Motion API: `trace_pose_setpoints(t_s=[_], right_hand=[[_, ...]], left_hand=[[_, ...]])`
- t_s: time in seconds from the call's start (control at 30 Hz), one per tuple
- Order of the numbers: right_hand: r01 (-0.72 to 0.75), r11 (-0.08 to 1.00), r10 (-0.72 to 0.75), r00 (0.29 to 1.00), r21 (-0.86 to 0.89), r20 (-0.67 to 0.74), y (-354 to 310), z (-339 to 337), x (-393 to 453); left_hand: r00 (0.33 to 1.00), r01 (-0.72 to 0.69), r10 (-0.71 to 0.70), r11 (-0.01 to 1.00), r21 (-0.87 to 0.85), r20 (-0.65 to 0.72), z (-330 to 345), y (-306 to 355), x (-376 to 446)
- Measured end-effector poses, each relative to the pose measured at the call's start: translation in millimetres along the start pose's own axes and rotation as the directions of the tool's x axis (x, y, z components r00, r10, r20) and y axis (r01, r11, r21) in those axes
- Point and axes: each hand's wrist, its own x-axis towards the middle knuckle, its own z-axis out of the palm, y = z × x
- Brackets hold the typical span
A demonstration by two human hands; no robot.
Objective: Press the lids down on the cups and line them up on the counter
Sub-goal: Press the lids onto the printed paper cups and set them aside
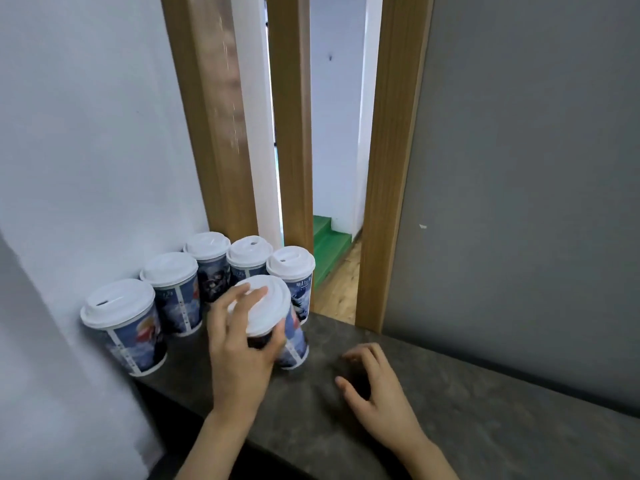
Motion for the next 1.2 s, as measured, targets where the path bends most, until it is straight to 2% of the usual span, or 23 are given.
trace_pose_setpoints(t_s=[0.07, 0.13, 0.27, 0.33, 0.4, 0.47, 0.57, 0.63, 0.73, 0.83, 0.93, 1.0, 1.07, 1.2], right_hand=[[-0.098, 0.958, 0.080, 0.994, 0.271, 0.076, -4, -6, -4], [-0.206, 0.850, 0.159, 0.978, 0.484, 0.136, -4, -12, -7], [-0.213, 0.734, 0.242, 0.969, 0.645, 0.045, 1, -20, -7], [-0.161, 0.744, 0.241, 0.970, 0.649, -0.036, 3, -21, -7], [-0.095, 0.788, 0.227, 0.963, 0.608, -0.143, 7, -20, -8], [-0.050, 0.865, 0.208, 0.941, 0.499, -0.268, 10, -19, -8], [0.013, 0.971, 0.087, 0.910, 0.238, -0.405, 10, -13, -9], [0.027, 0.984, 0.043, 0.922, 0.175, -0.385, 8, -10, -12], [0.069, 0.979, 0.002, 0.937, 0.193, -0.350, 4, -11, -15], [-0.006, 0.912, 0.127, 0.955, 0.410, -0.267, -1, -20, -15], [-0.173, 0.723, 0.256, 0.966, 0.668, -0.027, 3, -29, -13], [-0.225, 0.714, 0.252, 0.966, 0.663, 0.056, 7, -31, -14], [-0.221, 0.777, 0.249, 0.968, 0.589, 0.035, 7, -28, -16], [-0.126, 0.910, 0.215, 0.958, 0.396, -0.188, 9, -18, -16]], left_hand=[[0.999, 0.038, -0.029, 0.975, -0.219, 0.044, 18, 18, -20], [0.990, 0.132, -0.107, 0.924, -0.359, 0.088, 37, 33, -37], [0.952, 0.306, -0.281, 0.861, -0.407, 0.121, 66, 43, -62], [0.956, 0.289, -0.246, 0.882, -0.372, 0.159, 73, 42, -67], [0.973, 0.187, -0.129, 0.927, -0.325, 0.193, 75, 38, -70], [0.973, 0.145, -0.078, 0.939, -0.312, 0.219, 77, 33, -72], [0.958, 0.257, -0.173, 0.871, -0.419, 0.227, 81, 28, -76], [0.949, 0.306, -0.227, 0.832, -0.463, 0.218, 82, 25, -77], [0.949, 0.314, -0.260, 0.830, -0.462, 0.178, 82, 24, -75], [0.971, 0.240, -0.214, 0.877, -0.417, 0.109, 81, 27, -71], [0.972, 0.232, -0.197, 0.875, -0.426, 0.125, 82, 31, -71], [0.967, 0.254, -0.215, 0.879, -0.403, 0.141, 80, 32, -70], [0.965, 0.247, -0.197, 0.906, -0.344, 0.175, 79, 31, -68], [0.960, 0.175, -0.092, 0.935, -0.309, 0.266, 77, 34, -67]])
